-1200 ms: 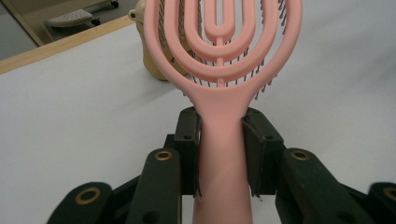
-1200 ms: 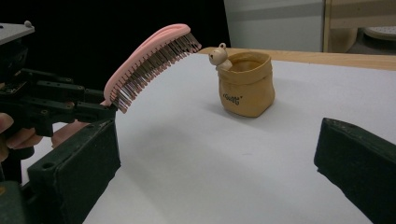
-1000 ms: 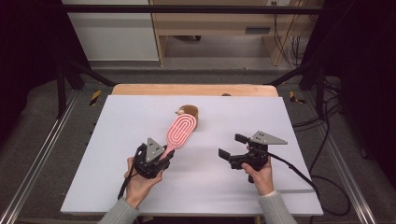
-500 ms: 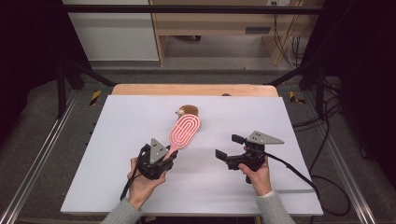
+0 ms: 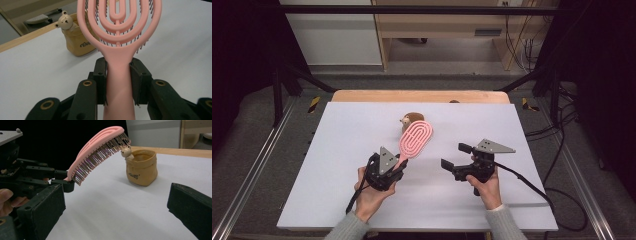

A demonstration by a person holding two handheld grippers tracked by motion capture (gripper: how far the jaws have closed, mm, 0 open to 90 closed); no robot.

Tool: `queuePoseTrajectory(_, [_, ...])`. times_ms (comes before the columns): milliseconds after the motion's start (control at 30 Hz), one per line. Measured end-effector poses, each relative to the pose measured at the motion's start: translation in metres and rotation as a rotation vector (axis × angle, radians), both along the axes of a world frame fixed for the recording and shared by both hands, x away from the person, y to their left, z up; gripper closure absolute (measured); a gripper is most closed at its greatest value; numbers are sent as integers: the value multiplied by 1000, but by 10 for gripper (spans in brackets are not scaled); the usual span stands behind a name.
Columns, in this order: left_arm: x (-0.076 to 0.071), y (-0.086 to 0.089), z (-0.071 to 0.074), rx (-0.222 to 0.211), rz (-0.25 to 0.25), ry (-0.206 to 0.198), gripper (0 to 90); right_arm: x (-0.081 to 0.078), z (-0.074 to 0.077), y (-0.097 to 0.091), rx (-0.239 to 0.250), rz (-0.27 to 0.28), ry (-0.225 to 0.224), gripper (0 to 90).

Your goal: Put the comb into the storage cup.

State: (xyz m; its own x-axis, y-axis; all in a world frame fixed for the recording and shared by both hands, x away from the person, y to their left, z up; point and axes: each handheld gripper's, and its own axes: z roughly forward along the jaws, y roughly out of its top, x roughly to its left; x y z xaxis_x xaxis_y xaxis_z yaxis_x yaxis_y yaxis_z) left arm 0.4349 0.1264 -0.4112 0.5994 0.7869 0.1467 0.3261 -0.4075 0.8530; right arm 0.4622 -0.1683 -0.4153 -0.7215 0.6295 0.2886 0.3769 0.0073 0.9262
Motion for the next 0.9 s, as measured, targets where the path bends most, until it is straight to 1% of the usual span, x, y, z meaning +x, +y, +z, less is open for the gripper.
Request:
queuePoseTrajectory(233, [1, -8, -1, 1, -9, -3, 689, 0, 1, 0, 8, -1, 3, 19])
queuePoseTrajectory(333, [0, -12, -1, 9, -13, -11, 688, 0, 1, 0, 9, -2, 5, 21])
queuePoseTrajectory(433, [0, -16, -2, 12, -18, -10, 689, 0, 1, 0, 14, -3, 6, 21])
queuePoseTrajectory(900, [-3, -35, -5, -6, -43, -3, 688, 2, 1, 2, 23, -10, 17, 23])
